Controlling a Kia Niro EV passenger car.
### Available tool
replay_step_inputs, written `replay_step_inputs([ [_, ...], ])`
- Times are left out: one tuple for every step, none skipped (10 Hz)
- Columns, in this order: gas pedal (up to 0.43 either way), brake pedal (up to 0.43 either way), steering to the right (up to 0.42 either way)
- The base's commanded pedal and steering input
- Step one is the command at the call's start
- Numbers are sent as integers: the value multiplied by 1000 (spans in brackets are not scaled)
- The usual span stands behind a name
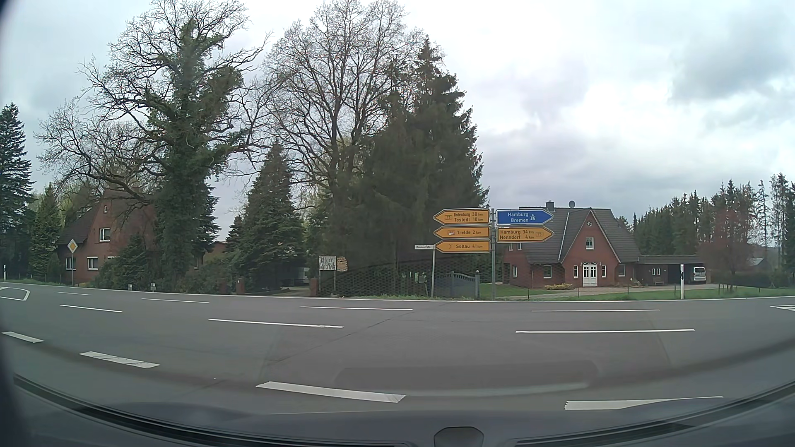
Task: Follow the waypoints while adhering to traffic rules and regulations
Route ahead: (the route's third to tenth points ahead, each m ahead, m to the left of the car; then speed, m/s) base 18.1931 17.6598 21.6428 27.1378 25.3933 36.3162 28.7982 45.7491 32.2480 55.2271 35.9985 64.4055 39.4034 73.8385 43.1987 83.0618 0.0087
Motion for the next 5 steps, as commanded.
replay_step_inputs([
  [0,250,-44],
  [0,250,-44],
  [0,250,-44],
  [0,250,-44],
  [0,250,-44],
])
